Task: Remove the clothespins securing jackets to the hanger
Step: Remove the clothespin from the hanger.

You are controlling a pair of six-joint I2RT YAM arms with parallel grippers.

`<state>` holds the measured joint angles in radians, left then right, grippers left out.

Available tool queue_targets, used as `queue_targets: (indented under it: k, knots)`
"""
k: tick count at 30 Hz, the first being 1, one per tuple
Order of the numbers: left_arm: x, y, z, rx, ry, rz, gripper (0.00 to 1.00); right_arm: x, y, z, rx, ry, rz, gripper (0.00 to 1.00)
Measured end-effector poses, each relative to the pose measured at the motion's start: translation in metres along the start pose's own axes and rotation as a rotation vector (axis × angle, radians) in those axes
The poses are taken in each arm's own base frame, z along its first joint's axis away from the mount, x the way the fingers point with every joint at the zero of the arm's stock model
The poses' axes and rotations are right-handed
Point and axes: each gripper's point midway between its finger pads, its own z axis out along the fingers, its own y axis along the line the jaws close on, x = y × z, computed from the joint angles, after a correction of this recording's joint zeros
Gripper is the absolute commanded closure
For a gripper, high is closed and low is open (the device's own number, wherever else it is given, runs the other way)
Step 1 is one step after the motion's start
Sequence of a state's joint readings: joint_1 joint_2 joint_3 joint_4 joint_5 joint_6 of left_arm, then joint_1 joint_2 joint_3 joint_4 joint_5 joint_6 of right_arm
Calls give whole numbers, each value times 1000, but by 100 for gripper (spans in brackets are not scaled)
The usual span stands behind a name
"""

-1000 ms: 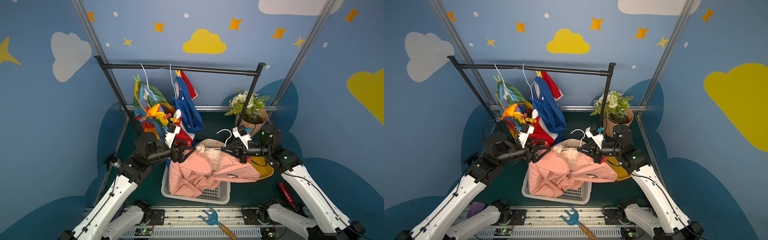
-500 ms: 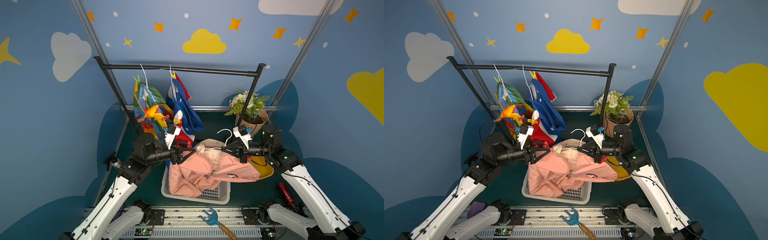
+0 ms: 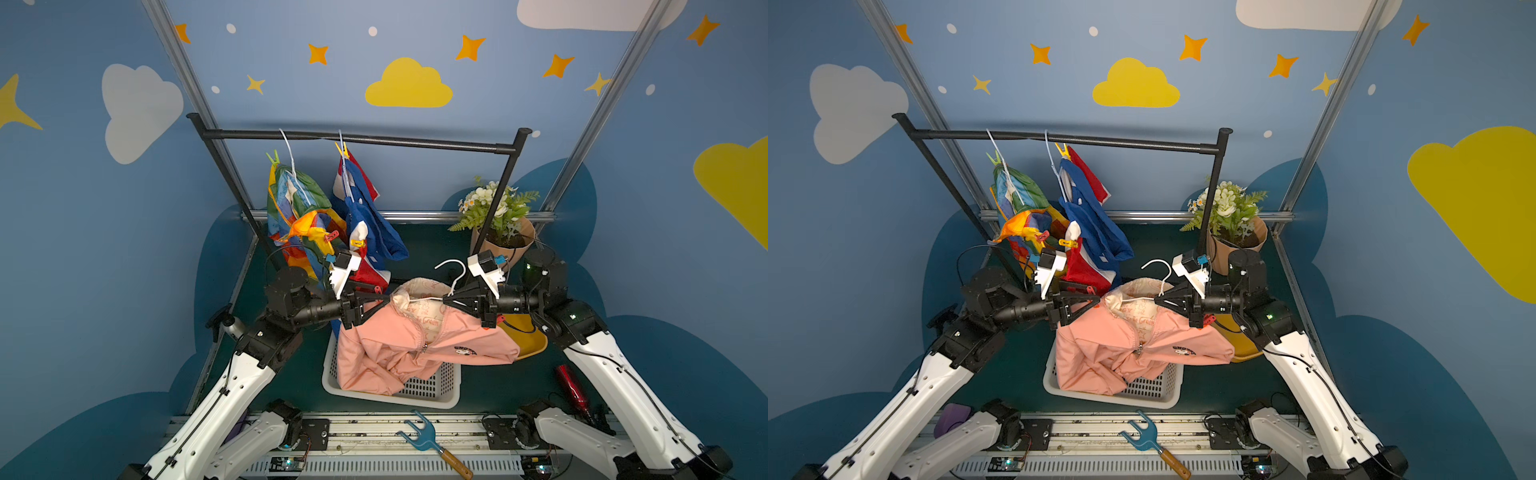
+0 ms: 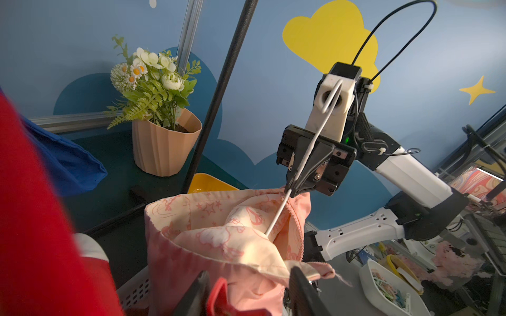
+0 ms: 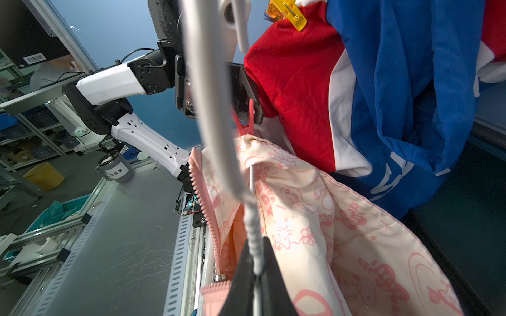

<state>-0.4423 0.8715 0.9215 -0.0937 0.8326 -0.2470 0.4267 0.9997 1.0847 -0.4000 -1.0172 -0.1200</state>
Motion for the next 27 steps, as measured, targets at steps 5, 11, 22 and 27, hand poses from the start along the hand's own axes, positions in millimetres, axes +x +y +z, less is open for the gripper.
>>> queue_targets:
  k: [5,11,22,27]
  knots:
    - [-2,-3,-3,3,-11,6,60,0,3,0,-19,-3,4,100]
    - [-3,-3,-3,6,-19,4,66,0,4,0,-26,-3,10,100]
    - [-4,2,-1,-8,-31,6,84,0,4,1,-43,-2,19,100]
    - [-5,3,-3,-19,-43,10,86,1,2,2,-45,0,22,100]
